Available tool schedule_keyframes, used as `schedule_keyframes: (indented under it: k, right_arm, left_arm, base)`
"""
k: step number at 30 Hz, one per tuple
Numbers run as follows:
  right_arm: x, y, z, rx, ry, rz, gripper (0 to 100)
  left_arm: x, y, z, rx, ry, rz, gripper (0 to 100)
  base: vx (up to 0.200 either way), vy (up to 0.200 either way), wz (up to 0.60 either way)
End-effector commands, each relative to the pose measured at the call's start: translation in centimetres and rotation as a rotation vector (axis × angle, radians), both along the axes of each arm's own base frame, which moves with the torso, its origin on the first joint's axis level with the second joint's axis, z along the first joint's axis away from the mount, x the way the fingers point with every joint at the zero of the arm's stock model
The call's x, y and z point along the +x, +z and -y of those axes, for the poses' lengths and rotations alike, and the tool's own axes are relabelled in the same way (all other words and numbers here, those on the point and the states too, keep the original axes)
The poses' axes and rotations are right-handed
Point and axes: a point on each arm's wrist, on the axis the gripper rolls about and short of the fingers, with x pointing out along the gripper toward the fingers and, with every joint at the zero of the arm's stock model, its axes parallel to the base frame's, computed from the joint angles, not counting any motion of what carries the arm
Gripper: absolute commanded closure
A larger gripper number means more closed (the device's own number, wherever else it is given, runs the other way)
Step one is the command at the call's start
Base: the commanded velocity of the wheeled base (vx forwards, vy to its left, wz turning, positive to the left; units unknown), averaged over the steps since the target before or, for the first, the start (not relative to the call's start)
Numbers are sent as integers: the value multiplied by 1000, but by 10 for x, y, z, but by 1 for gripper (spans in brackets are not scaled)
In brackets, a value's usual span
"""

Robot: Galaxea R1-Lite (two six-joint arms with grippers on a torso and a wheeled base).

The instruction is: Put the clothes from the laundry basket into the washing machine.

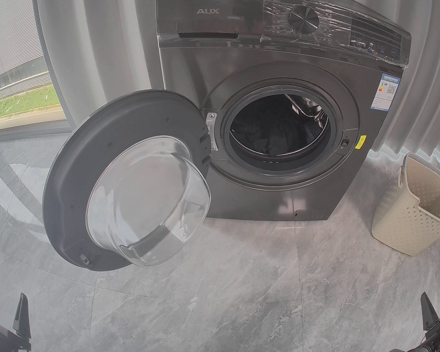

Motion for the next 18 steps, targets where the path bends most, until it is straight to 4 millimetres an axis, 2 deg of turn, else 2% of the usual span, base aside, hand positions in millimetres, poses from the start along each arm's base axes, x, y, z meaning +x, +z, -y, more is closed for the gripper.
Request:
schedule_keyframes:
  k: [1,2,3,4,5,7,12,13,14,17,18]
  right_arm:
    - [0,-5,0,-3,0,-1,0]
    - [0,-5,0,-4,1,-1,0]
    - [0,-5,0,-4,0,-1,0]
    - [0,-5,0,-4,0,-1,0]
    - [0,-5,0,-3,0,-1,0]
    - [0,-5,0,0,0,-1,0]
    - [0,-5,0,-1,0,-1,0]
    - [0,-5,0,-1,0,-1,0]
    - [0,-5,0,-1,0,-1,0]
    - [0,-5,0,-1,0,-1,0]
    - [0,-5,0,-1,0,-1,0]
  left_arm:
    - [-6,18,1,7,-50,67,0]
    - [-6,20,2,7,-54,67,0]
    - [-10,46,3,16,-114,92,0]
    - [-9,47,3,16,-117,90,0]
    - [-3,64,4,25,-150,53,0]
    - [7,80,4,40,-179,13,0]
    - [34,104,6,57,-269,-68,0]
    - [34,104,6,57,-269,-68,0]
    - [47,111,6,55,-291,-100,0]
    - [66,120,7,54,-307,-112,0]
    - [81,127,7,54,-307,-112,0]
  base:
    - [0,0,0]
    - [0,0,0]
    - [0,0,0]
    - [0,0,0]
    - [0,0,0]
    - [0,0,0]
    - [0,0,0]
    - [0,0,0]
    - [0,0,0]
    - [0,0,0]
    - [0,0,0]
